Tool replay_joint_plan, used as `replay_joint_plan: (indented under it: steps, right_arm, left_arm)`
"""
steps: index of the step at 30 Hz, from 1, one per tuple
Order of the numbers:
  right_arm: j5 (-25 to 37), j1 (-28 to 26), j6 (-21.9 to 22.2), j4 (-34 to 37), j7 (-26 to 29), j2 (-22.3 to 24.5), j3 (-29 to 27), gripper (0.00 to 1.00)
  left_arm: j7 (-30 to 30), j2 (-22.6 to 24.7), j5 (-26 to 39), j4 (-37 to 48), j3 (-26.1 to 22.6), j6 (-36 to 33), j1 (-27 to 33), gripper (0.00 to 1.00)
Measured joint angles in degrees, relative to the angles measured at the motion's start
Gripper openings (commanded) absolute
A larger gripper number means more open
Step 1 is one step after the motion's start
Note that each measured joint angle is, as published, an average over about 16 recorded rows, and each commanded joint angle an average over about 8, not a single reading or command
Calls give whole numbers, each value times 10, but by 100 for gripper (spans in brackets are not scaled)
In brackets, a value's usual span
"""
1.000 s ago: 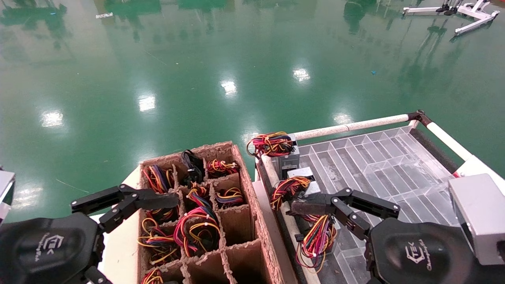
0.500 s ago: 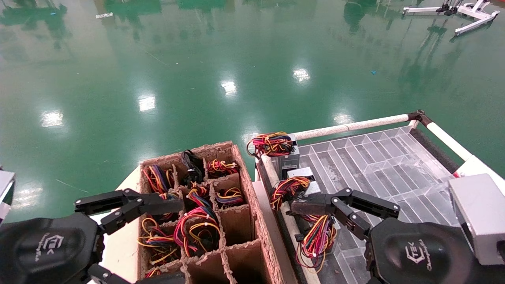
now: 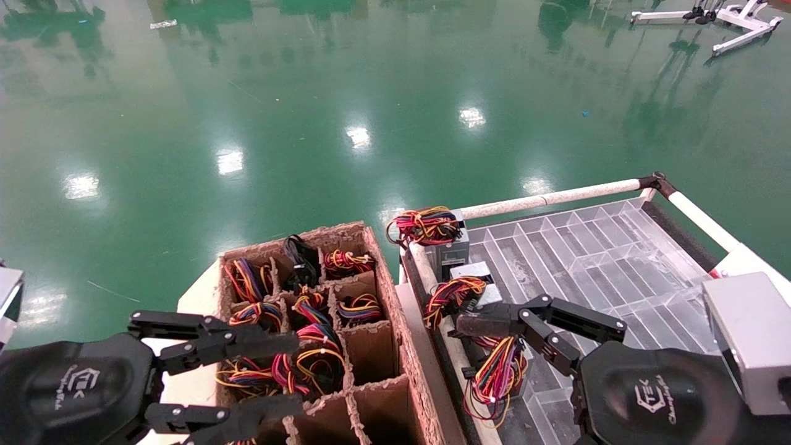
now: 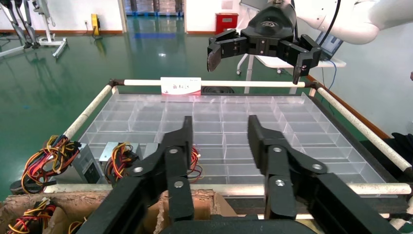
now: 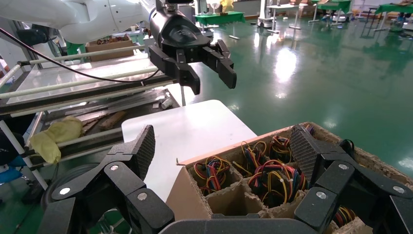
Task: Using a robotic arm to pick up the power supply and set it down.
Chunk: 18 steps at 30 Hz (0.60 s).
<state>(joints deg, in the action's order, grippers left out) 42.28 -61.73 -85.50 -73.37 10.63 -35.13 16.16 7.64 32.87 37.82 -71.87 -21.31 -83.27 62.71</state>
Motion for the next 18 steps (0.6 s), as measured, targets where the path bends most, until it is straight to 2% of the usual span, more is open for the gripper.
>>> replay_joint_plan:
  steps: [9, 18]
  right_arm:
    - [47, -34, 9, 33, -9, -29, 22, 100]
    - [154, -118, 29, 117, -42, -106, 73, 100]
  left_arm:
    - [0, 0, 0, 0, 0, 0, 0, 0]
    - [0, 0, 0, 0, 0, 0, 0, 0]
